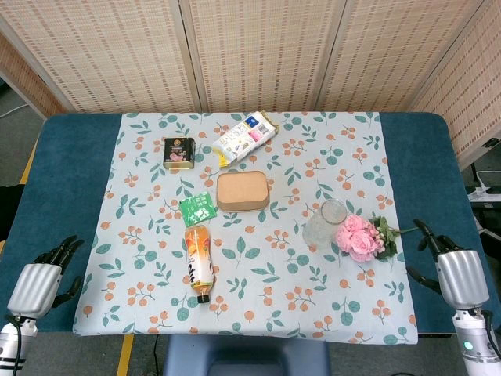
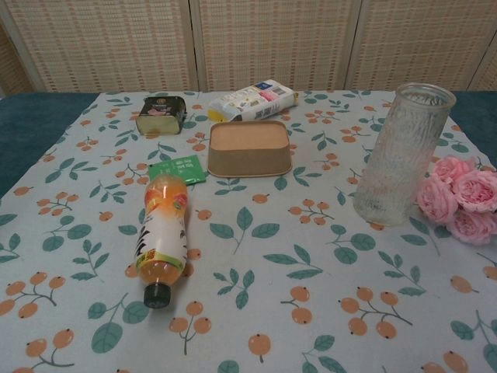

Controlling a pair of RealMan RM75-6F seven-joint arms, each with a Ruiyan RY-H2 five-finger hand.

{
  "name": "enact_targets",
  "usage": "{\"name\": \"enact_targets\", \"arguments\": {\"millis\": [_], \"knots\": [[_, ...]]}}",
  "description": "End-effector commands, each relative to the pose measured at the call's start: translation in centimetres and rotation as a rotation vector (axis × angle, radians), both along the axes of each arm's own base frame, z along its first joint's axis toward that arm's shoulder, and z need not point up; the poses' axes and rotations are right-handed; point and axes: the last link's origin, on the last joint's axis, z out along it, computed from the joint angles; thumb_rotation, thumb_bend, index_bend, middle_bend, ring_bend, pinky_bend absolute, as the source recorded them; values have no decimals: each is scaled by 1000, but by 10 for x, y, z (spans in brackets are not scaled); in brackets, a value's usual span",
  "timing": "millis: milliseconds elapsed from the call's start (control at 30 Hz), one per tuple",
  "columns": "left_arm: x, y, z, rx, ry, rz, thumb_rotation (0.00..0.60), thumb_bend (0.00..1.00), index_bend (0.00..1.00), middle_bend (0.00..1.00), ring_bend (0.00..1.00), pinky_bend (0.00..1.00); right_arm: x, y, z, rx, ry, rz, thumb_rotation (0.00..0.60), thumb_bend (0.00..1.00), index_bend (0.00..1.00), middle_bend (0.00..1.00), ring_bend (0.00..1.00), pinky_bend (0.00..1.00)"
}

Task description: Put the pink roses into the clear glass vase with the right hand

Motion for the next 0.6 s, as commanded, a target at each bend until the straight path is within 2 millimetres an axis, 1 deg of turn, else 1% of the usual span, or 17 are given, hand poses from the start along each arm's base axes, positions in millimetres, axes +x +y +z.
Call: {"name": "enact_targets", "arguments": {"millis": [33,133,233,300,400,600], "knots": [[0,1,-1,-5,1,-6,600,422,129,101,250,373,0,1,2,3,-6,-7,600,0,139,509,455,835],[2,2,-3,-13,1,-16,600,422,129,102,250,373,-1,0,2,1,-11,-20,600,0,140,509,477,841],[3,4,-5,-24,-7,-27,600,421,129,102,249,373,-6,-5,1,37,37,-70,600,0,141,540,542,901],[2,6,-5,-29,-10,-33,600,421,129,102,249,373,-12,-11,0,112,98,-133,600,0,105,581,585,944],[1,7,-5,-36,-24,-27,600,421,129,103,249,373,-16,-28,-4,188,148,-225,600,0,27,615,631,988],[4,4,0,-15,-34,-50,600,421,129,107,250,374,-17,-66,-21,296,195,-333,600,0,1,674,691,1000]]}}
